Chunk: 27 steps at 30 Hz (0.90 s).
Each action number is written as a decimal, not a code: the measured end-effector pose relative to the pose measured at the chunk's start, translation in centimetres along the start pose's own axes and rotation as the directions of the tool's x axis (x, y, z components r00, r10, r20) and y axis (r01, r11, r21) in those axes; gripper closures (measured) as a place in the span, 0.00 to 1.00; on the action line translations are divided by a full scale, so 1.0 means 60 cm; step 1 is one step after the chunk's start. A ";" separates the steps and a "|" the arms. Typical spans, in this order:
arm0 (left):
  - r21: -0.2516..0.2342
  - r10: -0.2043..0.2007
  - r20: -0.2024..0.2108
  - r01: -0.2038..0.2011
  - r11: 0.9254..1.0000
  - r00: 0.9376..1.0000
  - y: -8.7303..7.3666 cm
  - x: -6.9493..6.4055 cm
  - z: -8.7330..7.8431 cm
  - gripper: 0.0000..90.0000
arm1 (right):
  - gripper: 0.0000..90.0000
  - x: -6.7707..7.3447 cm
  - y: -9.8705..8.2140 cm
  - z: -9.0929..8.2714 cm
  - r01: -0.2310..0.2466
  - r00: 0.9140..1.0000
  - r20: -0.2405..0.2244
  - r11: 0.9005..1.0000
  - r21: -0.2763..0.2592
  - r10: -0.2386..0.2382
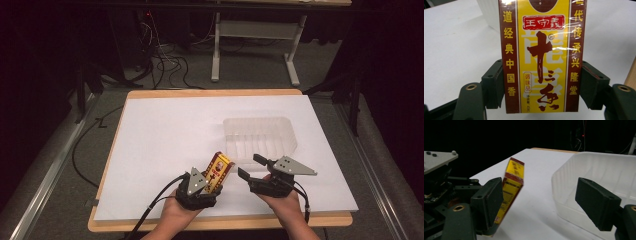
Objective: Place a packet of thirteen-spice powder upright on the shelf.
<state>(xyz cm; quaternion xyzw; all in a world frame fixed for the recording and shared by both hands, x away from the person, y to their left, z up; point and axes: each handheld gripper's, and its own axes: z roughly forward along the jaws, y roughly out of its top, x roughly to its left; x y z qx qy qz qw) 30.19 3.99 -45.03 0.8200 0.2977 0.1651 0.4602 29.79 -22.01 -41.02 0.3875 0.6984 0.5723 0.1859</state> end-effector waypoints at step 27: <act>-0.030 0.025 0.002 -0.025 0.999 1.000 0.001 -0.033 0.004 0.36 | 0.57 0.027 -0.018 0.036 -0.088 0.986 -0.130 0.991 0.097 0.100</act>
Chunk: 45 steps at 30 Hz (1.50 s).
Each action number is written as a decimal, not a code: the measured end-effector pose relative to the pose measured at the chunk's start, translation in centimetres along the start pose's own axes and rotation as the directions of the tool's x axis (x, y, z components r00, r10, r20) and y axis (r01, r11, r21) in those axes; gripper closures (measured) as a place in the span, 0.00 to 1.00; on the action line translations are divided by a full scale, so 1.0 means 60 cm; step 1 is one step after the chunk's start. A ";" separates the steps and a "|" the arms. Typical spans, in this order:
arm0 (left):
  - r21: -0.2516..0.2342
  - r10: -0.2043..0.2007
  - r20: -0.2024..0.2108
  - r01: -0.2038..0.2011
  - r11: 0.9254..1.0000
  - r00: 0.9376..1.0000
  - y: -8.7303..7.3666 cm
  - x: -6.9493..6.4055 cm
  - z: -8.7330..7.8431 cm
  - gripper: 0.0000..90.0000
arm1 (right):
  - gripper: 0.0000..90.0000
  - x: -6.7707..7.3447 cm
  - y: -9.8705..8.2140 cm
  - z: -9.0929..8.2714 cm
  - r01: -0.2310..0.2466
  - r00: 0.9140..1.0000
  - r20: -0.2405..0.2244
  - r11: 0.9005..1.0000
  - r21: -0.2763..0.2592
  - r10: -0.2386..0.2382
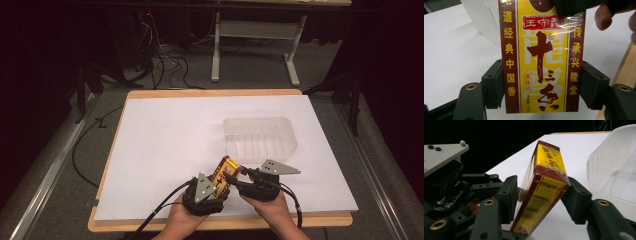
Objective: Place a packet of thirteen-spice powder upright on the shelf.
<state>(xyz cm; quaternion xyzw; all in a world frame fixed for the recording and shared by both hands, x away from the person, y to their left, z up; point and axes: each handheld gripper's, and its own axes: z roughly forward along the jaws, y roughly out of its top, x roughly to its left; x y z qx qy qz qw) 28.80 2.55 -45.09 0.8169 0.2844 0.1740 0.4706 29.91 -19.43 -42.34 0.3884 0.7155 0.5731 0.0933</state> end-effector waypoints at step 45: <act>-0.365 -0.453 0.105 0.458 0.811 0.885 0.010 -0.036 0.043 0.27 | 0.76 -0.006 0.006 -0.016 0.053 0.991 0.123 0.998 -0.042 -0.047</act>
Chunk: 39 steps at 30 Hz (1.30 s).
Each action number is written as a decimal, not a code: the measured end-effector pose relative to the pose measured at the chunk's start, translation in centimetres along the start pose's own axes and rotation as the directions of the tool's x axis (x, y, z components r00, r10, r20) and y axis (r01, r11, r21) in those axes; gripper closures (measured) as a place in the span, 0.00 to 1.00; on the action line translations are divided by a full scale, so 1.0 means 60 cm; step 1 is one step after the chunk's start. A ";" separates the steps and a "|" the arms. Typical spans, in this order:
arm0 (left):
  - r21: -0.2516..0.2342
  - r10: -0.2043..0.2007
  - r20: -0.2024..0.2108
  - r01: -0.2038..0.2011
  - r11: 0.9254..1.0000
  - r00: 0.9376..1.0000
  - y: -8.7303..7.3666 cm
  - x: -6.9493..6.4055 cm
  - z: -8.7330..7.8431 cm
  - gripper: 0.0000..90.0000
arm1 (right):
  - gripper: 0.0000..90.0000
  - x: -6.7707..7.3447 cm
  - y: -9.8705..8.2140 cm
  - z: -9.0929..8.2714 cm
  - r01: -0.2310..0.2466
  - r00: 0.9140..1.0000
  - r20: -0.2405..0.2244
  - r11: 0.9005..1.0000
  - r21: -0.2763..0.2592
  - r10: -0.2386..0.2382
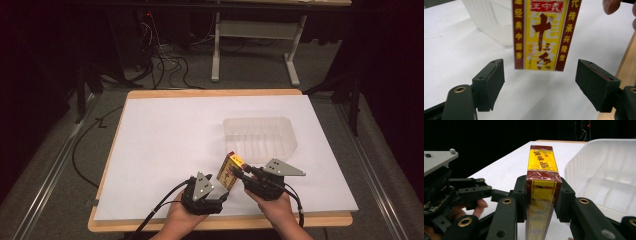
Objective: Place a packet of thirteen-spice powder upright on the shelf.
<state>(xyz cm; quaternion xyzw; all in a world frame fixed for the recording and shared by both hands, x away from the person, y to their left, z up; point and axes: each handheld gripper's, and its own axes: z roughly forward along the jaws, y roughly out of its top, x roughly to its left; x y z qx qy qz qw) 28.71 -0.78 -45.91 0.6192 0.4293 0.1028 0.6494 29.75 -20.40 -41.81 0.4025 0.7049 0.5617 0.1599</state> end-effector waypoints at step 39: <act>-0.154 -0.067 -0.177 0.040 0.987 0.982 0.105 0.154 -0.089 0.31 | 0.76 -0.075 0.001 -0.106 0.031 0.973 0.229 0.997 -0.075 -0.013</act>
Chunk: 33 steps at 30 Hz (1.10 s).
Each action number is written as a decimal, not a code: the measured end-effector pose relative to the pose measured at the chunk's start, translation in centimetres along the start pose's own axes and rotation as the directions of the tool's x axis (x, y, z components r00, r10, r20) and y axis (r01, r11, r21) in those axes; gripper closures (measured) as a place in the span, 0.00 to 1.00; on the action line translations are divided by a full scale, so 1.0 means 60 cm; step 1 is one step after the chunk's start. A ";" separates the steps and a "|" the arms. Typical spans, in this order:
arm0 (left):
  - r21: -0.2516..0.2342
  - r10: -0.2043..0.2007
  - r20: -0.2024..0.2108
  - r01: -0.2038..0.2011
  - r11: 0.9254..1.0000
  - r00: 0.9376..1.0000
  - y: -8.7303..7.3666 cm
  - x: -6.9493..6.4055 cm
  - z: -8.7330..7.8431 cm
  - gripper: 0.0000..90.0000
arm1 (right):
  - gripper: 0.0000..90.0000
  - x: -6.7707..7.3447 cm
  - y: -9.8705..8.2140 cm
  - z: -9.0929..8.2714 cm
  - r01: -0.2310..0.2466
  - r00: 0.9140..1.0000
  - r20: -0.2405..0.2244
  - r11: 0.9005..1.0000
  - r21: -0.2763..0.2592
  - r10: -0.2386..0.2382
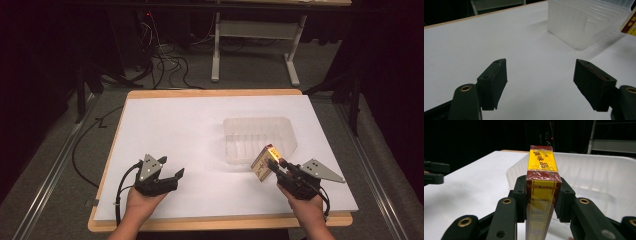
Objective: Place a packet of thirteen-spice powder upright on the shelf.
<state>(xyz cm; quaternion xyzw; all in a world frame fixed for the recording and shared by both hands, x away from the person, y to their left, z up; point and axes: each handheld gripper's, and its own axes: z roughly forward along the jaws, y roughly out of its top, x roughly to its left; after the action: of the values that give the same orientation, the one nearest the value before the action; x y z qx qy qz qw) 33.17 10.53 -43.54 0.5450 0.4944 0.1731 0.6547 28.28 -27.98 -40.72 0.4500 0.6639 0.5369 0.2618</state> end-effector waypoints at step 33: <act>-0.006 0.032 -0.024 -0.032 0.999 0.999 -0.004 0.018 -0.012 0.27 | 0.76 -0.050 0.046 -0.026 0.001 0.965 0.260 0.995 -0.095 0.024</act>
<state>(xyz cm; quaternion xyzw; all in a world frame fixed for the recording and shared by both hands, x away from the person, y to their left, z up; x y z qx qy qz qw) 32.96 11.66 -44.17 0.5487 0.4928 0.1916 0.6476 29.24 -31.34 -38.04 0.5077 0.5948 0.5055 0.3647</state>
